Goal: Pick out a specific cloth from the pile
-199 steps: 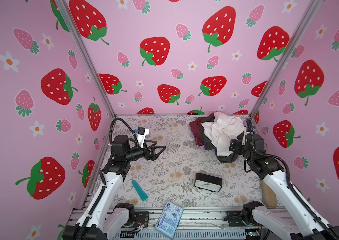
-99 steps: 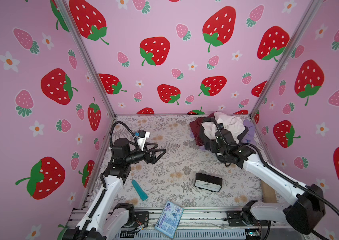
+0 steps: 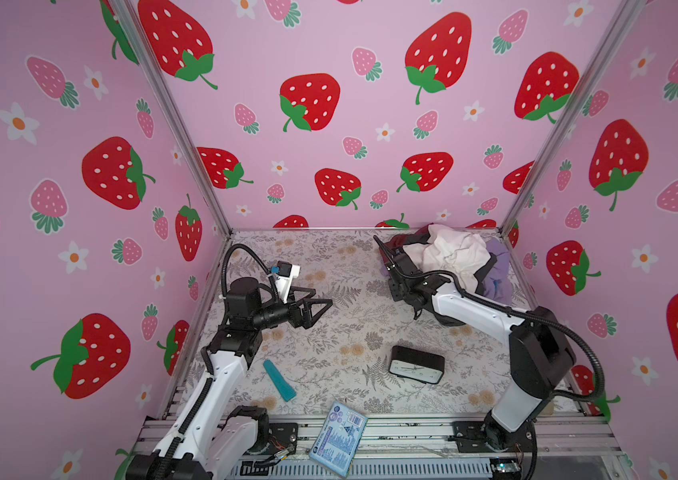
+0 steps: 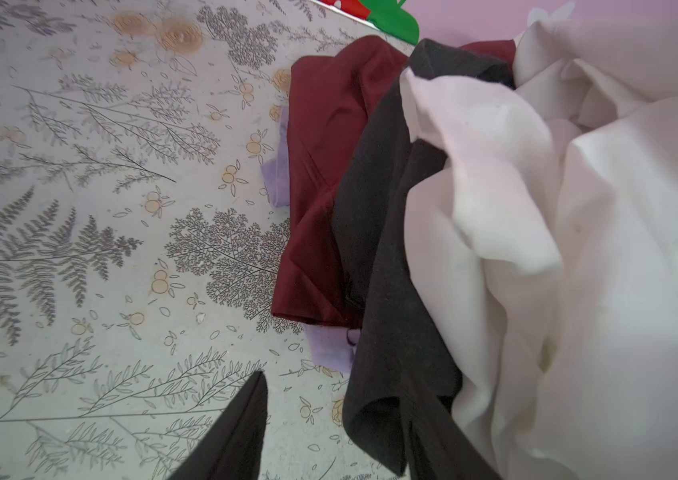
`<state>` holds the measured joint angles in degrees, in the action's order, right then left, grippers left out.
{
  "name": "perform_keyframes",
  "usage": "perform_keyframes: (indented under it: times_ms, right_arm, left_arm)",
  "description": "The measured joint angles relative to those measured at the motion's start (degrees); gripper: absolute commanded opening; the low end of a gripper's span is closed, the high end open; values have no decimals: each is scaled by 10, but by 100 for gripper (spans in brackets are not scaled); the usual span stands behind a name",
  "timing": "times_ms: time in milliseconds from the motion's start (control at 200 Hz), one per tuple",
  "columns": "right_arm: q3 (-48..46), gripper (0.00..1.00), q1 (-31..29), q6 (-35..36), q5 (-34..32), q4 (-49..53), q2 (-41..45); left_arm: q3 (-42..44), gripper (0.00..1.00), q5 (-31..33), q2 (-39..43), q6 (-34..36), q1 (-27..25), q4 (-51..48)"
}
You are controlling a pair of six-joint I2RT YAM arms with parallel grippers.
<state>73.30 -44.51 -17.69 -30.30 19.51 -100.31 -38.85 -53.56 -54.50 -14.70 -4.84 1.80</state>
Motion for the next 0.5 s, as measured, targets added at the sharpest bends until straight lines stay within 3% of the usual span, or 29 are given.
perform_keyframes:
  times_ms: [65, 170, 500]
  right_arm:
    - [6, 52, 0, 5, -14, 1, -20]
    - [11, 43, 0, 13, -33, 2, -44]
    - [47, 42, 0, 39, -96, 7, -88]
  left_arm:
    - [0, 99, 1, -3, 0, 0, 1]
    - [0, 99, 3, -5, 1, 0, 2]
    - [5, 99, 5, -12, 4, 0, 12]
